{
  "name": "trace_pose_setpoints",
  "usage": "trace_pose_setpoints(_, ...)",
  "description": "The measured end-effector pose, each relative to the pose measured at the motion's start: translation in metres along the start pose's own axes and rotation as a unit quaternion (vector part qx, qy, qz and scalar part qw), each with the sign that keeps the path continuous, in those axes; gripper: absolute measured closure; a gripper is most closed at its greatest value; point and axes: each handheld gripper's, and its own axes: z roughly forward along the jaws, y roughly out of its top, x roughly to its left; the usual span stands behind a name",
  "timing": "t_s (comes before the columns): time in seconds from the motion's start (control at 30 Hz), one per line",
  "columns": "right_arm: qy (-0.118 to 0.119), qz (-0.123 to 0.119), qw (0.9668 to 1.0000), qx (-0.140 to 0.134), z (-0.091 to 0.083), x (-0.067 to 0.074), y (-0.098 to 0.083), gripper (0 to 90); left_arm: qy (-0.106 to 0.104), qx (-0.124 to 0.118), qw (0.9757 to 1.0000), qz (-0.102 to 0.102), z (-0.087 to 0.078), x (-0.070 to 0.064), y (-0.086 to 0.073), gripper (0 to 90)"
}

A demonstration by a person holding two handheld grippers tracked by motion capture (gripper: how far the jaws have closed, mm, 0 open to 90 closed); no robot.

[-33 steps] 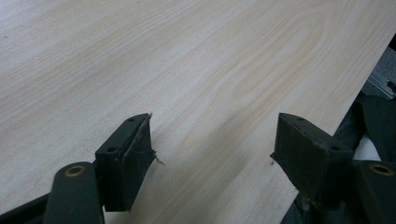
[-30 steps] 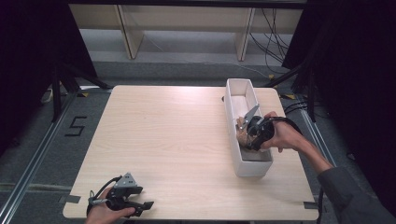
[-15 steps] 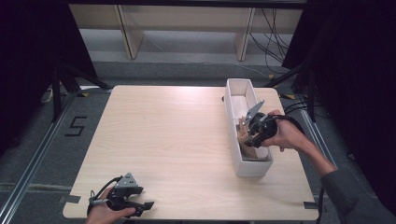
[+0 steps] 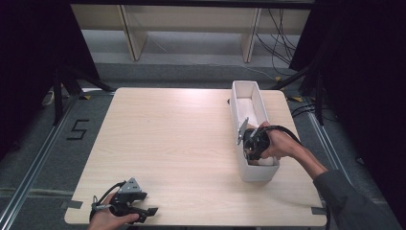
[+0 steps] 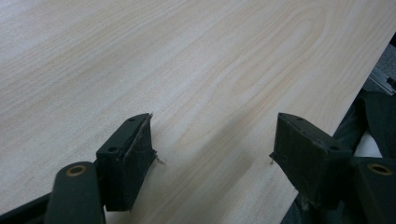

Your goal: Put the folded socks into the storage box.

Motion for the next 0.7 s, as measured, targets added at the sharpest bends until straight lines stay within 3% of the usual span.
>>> trace_pose_setpoints(0.03,0.003,-0.011,0.9999,-0.003,0.004,-0.002,-0.001,63.2,0.000,0.000,1.0000,0.001,0.000,0.000,0.000,27.5)
trace_pose_setpoints(0.1,0.013,-0.007,0.9996,-0.022,0.008,-0.007,-0.006,62.0,0.001,-0.002,1.0000,0.001,-0.001,0.000,0.000,27.5)
trace_pose_setpoints(0.13,0.023,0.032,0.9990,-0.022,0.007,-0.005,-0.008,61.2,0.001,-0.004,1.0000,0.000,-0.002,-0.001,0.001,27.6)
trace_pose_setpoints(0.17,0.027,0.026,0.9986,-0.037,0.006,-0.009,-0.011,60.1,0.002,-0.008,1.0000,0.000,-0.002,-0.001,0.002,27.6)
trace_pose_setpoints(0.2,0.035,0.046,0.9972,-0.047,0.002,-0.009,-0.013,59.4,0.000,-0.001,1.0000,0.008,-0.004,-0.002,0.003,27.5)
trace_pose_setpoints(0.23,0.043,0.035,0.9959,-0.071,-0.002,-0.013,-0.015,59.2,0.004,-0.008,1.0000,0.005,-0.004,-0.004,0.004,27.6)
trace_pose_setpoints(0.33,0.042,0.068,0.9907,-0.110,-0.022,-0.017,-0.022,63.2,-0.003,-0.010,0.9999,0.011,-0.005,-0.008,0.006,27.6)
trace_pose_setpoints(0.43,0.013,0.094,0.9887,-0.116,-0.034,-0.024,-0.027,66.5,-0.006,-0.008,0.9999,0.011,-0.004,-0.009,0.006,27.6)
trace_pose_setpoints(0.47,0.004,0.087,0.9894,-0.116,-0.034,-0.027,-0.027,67.6,-0.006,-0.006,0.9999,0.014,-0.004,-0.008,0.006,27.5)
trace_pose_setpoints(0.53,0.010,0.105,0.9894,-0.100,-0.030,-0.027,-0.025,67.7,-0.002,-0.010,0.9999,0.011,-0.005,-0.008,0.006,27.5)
trace_pose_setpoints(0.7,0.030,0.080,0.9938,-0.071,-0.007,-0.022,-0.010,70.5,-0.004,-0.010,0.9999,0.013,-0.007,-0.008,0.006,27.6)
